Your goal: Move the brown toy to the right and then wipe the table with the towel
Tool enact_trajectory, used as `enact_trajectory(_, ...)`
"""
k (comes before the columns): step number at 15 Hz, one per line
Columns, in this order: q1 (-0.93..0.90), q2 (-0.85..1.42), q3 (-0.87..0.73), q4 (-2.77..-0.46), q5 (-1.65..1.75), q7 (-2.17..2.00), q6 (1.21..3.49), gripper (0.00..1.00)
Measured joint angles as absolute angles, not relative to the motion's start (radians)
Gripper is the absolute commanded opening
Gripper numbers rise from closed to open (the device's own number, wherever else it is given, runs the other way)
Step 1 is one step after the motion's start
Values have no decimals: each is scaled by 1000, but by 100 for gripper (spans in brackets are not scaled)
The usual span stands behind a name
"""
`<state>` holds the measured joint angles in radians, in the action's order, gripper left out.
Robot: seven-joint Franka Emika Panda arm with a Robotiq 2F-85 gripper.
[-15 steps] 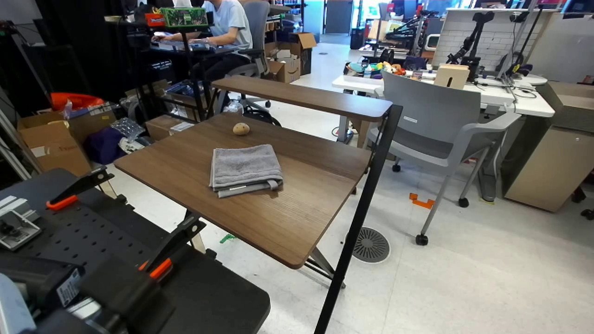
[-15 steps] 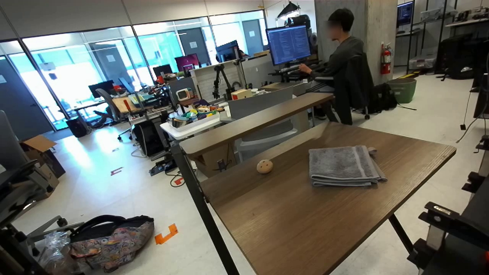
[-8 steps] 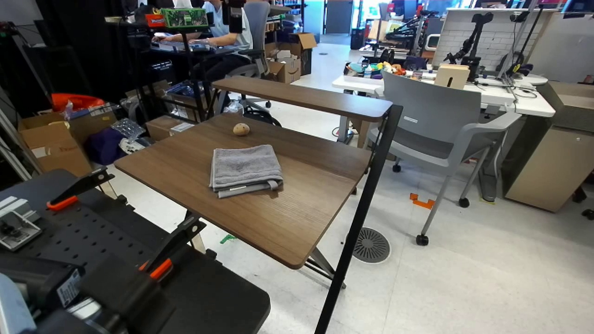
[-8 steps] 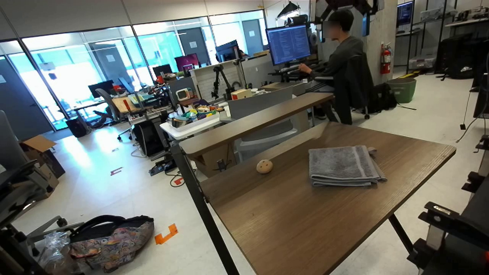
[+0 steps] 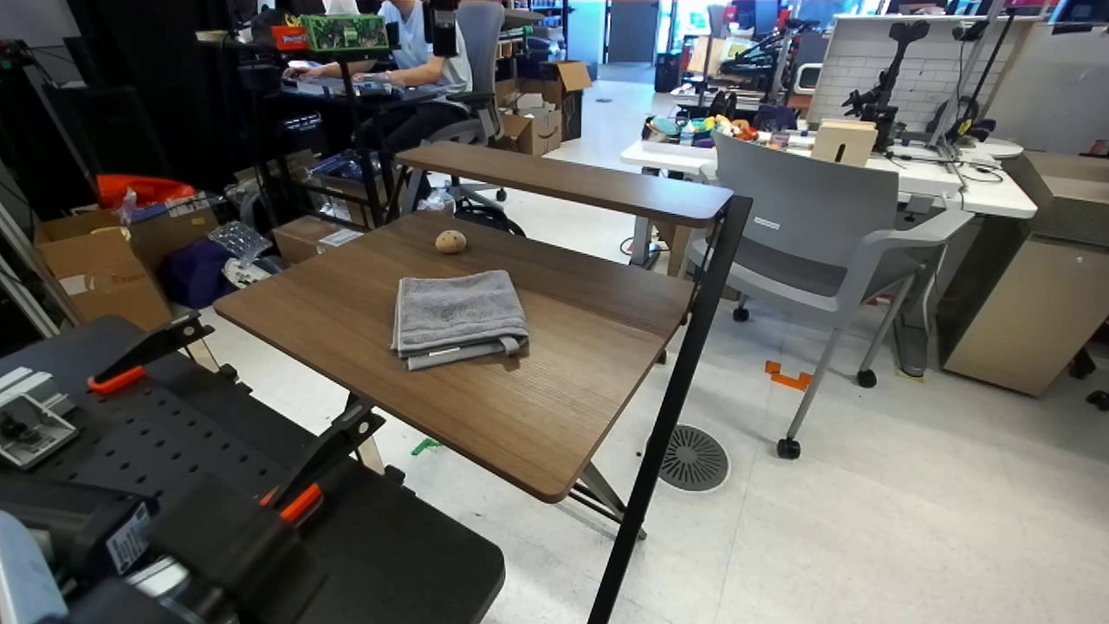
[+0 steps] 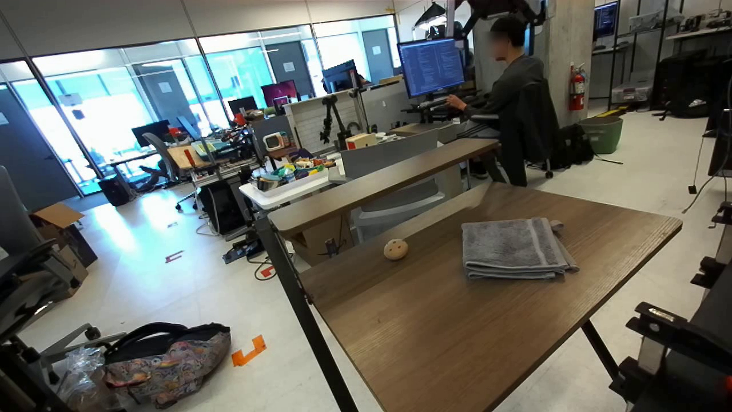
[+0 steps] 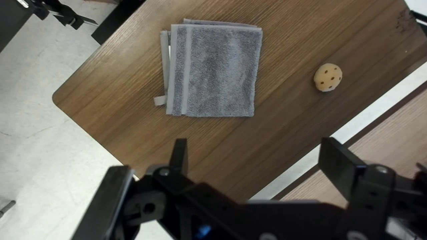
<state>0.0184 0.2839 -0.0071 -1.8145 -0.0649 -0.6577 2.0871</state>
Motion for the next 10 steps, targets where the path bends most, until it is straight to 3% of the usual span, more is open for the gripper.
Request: enact_trajectory(10,-116,806,-10,-1377,-42,-844,1980,100)
